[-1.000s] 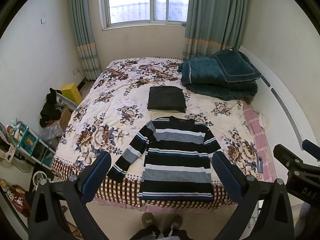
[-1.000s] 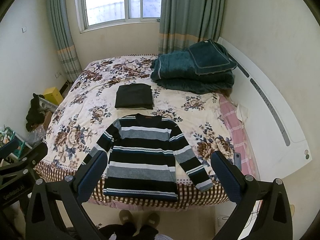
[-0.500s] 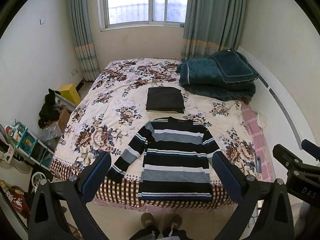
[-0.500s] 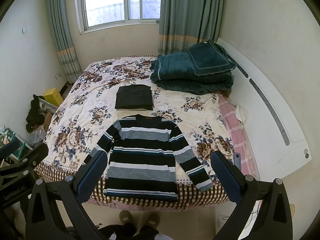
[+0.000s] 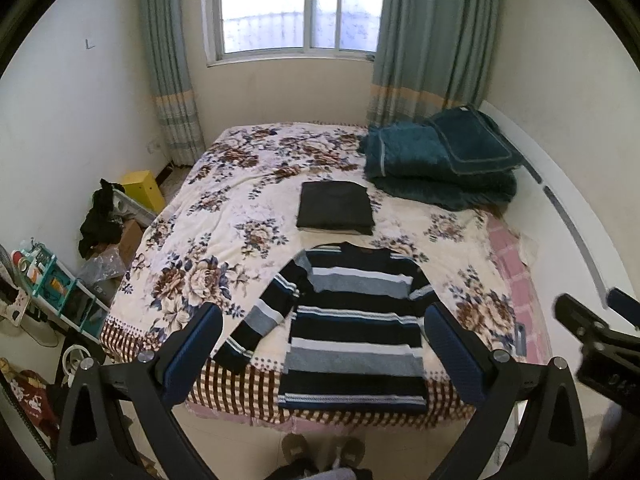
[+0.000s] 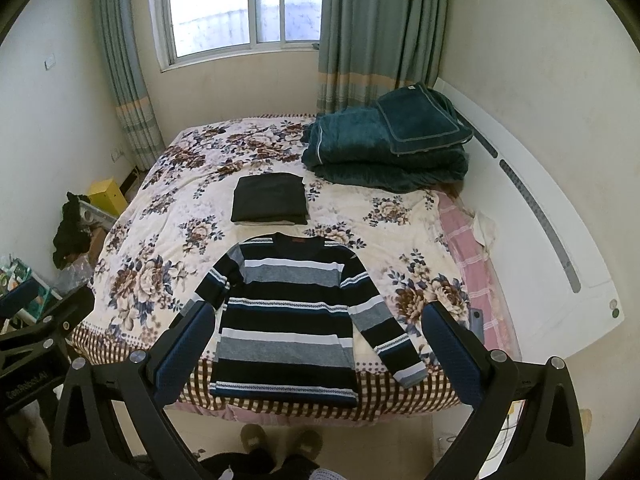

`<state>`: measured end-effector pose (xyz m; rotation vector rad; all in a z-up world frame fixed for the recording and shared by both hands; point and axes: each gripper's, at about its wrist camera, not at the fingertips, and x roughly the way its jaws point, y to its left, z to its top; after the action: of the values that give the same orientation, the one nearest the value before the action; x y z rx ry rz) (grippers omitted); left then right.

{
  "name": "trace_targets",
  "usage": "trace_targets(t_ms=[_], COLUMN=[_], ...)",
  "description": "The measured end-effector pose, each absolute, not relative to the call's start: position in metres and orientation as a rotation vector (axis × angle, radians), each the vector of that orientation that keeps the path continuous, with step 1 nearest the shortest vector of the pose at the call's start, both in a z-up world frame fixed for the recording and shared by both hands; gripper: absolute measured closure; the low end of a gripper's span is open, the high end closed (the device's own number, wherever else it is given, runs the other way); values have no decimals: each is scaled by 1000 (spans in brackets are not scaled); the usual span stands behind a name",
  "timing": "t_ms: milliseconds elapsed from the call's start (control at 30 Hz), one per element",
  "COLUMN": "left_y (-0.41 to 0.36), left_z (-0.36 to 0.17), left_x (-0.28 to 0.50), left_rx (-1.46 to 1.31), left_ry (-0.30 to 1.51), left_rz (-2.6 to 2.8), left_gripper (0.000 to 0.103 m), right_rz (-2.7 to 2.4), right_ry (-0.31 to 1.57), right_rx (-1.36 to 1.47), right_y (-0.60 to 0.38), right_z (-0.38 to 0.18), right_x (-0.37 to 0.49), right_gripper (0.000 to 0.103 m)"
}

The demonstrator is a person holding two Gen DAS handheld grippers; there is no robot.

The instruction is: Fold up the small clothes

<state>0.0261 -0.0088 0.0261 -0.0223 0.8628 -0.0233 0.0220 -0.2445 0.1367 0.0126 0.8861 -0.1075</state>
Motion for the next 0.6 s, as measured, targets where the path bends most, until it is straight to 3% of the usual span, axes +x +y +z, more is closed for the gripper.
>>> trace_targets(t_ms=[267, 600], left_y=[13, 0], left_z=[-63, -208], left_x=[79, 147], left_rx=[35, 173], left_ry=[927, 992], left_rz=[36, -38], left_gripper=[0, 0], right_rz=[-289, -645], right_ry=[1024, 1244], right_rx=[90, 376], right_y=[-293, -444], right_z=[51, -155], right_x=[77, 77], right_gripper=[0, 0])
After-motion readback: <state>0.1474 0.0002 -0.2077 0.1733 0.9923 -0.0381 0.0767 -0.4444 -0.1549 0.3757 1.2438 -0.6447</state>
